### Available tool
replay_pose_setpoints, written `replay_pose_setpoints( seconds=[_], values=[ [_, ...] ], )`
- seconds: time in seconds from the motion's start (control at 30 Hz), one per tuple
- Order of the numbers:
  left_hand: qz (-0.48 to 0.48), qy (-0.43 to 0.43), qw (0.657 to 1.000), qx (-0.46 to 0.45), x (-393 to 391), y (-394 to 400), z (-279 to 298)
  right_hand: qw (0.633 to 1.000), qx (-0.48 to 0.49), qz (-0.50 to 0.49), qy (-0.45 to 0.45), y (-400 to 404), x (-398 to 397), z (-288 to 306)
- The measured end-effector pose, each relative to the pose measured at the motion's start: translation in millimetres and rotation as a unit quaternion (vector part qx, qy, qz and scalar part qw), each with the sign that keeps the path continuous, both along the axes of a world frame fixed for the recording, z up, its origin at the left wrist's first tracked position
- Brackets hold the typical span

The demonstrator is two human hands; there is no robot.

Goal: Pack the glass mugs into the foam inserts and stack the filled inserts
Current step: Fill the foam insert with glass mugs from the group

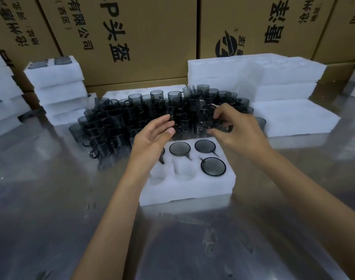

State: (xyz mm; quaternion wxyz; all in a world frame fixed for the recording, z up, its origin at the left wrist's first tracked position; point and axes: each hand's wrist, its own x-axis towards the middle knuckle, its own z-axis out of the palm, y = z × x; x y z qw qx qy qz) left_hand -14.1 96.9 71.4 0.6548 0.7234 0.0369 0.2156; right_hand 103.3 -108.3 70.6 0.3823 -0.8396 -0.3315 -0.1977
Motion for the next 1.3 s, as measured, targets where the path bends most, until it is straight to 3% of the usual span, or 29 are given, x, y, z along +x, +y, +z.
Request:
replay_pose_setpoints(
  seconds=[0.17, 0.27, 0.57, 0.77, 1.07, 1.3],
  values=[
    [-0.035, -0.026, 0.999, -0.019, 0.3, -7.4, -2.9, 0.994, -0.016, 0.045, -0.103, 13.3, -33.4, -0.1],
    [-0.065, -0.04, 0.996, -0.042, -0.5, -7.6, -2.8, 0.992, -0.001, 0.04, -0.119, 15.3, -44.5, -3.0],
    [-0.144, 0.019, 0.989, 0.041, -13.1, 12.4, 6.0, 0.988, 0.054, 0.118, 0.082, 12.9, -67.3, -5.3],
    [-0.093, 0.104, 0.977, 0.161, -23.1, 25.5, -6.4, 0.964, 0.035, 0.173, 0.199, 11.1, -71.1, -22.0],
    [-0.103, 0.141, 0.972, 0.16, -28.4, 28.6, -10.3, 0.969, 0.0, 0.165, 0.185, 13.8, -77.0, -31.6],
    [-0.057, 0.158, 0.935, 0.312, -31.5, 33.5, -12.2, 0.977, -0.034, 0.139, 0.158, 15.7, -73.4, -34.6]
  ],
)
